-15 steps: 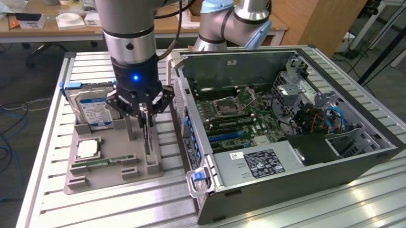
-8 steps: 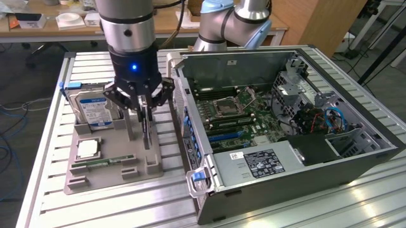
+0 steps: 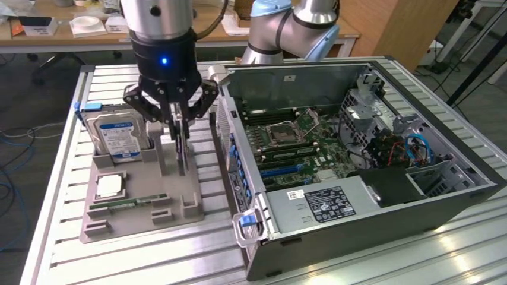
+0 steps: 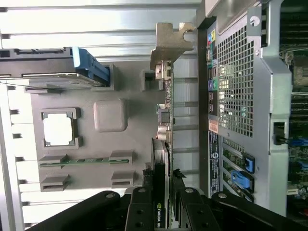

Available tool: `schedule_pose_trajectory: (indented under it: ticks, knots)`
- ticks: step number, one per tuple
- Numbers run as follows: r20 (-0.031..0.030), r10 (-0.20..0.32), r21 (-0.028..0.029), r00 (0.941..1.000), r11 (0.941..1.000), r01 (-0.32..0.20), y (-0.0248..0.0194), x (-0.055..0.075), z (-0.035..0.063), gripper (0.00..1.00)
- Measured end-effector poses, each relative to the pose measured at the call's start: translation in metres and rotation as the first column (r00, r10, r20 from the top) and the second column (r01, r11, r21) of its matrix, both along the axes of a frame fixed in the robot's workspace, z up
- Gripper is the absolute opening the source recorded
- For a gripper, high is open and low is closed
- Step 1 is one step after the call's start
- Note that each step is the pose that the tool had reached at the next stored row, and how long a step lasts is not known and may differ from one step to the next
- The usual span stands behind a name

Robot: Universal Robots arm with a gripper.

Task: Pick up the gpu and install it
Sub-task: 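Pick up the gpu and move the gpu toward the slot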

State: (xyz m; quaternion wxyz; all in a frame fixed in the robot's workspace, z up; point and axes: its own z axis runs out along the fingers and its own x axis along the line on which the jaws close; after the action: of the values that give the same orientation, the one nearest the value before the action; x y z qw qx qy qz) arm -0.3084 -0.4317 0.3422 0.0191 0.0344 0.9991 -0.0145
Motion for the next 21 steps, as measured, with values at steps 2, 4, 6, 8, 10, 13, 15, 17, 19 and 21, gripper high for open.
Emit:
schedule_pose_trajectory:
  ticks: [2,4,6,8,10,13,15,17,19,21]
  knots:
    - [-0.0001,0.000,0.0000,1.0000,1.0000,0.000,0.0000,0.000,0.0094,0.26]
    - [0.0000,0.000,0.0000,1.0000,1.0000,0.000,0.0000,0.000,0.0184,0.26]
    - [-0.0001,0.000,-0.0001,1.0000,1.0000,0.000,0.0000,0.000,0.0274,0.26]
    - [0.0000,0.000,0.0000,1.0000,1.0000,0.000,0.0000,0.000,0.0368,0.26]
    - [-0.0001,0.000,-0.0001,1.0000,1.0000,0.000,0.0000,0.000,0.0458,0.26]
    - [0.0000,0.000,0.0000,1.0000,1.0000,0.000,0.0000,0.000,0.0593,0.26]
    - [-0.0001,0.000,0.0000,1.0000,1.0000,0.000,0.0000,0.000,0.0685,0.26]
    - [-0.0002,0.000,-0.0002,1.0000,1.0000,0.000,0.0000,0.000,0.0765,0.26]
    - [0.0000,0.000,0.0001,1.0000,1.0000,0.000,0.0000,0.000,0.0767,0.26]
    - [0.0001,0.000,0.0001,1.0000,1.0000,0.000,0.0000,0.000,0.0768,0.26]
